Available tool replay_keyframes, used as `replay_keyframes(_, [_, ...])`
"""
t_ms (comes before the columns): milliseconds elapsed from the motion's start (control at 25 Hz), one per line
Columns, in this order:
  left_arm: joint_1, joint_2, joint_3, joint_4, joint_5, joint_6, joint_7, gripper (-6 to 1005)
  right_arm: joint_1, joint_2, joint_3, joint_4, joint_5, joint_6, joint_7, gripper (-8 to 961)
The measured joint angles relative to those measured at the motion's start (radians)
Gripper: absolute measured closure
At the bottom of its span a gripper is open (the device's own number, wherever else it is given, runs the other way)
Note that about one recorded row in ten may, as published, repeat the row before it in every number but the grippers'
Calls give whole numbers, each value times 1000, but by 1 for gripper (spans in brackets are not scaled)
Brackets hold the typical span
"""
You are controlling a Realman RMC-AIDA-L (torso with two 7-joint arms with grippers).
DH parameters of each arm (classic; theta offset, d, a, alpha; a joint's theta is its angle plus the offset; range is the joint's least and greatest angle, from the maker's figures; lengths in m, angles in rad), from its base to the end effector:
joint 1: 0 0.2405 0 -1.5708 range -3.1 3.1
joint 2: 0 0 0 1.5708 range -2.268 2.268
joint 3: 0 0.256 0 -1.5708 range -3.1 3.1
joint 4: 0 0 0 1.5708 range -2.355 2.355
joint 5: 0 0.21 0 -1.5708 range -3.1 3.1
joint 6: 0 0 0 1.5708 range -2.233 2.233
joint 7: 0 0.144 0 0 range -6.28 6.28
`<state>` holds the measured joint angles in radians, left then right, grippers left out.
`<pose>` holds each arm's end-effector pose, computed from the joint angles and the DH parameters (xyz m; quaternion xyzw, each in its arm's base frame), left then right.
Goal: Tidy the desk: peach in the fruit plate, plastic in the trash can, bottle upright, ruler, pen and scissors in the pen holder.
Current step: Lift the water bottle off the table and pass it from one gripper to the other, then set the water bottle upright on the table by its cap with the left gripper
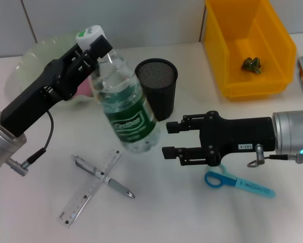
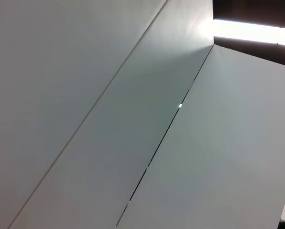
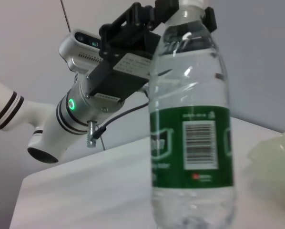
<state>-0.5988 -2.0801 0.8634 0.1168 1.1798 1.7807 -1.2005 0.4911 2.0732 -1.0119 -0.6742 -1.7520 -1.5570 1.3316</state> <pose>-0.2091 0.3135 -0.0127 -0.7582 -0.2569 -0.5912 0.0979 0.2324 0.3172 -0.0235 -0.9508 0.1478 0.2638 0.0677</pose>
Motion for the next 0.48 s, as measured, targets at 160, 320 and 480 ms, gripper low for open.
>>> replay_keyframes(160, [7, 0, 0, 8, -2, -8, 12, 536, -21, -2, 9, -1, 0, 1, 0, 315])
replay_keyframes(320, [17, 4, -4, 13, -2, -19, 40, 535, -38, -5, 21, -2, 0, 2, 0, 322])
replay_keyframes(480, [28, 7, -5, 29, -2, -38, 63, 534, -51, -7, 24, -4, 0, 8, 1, 322])
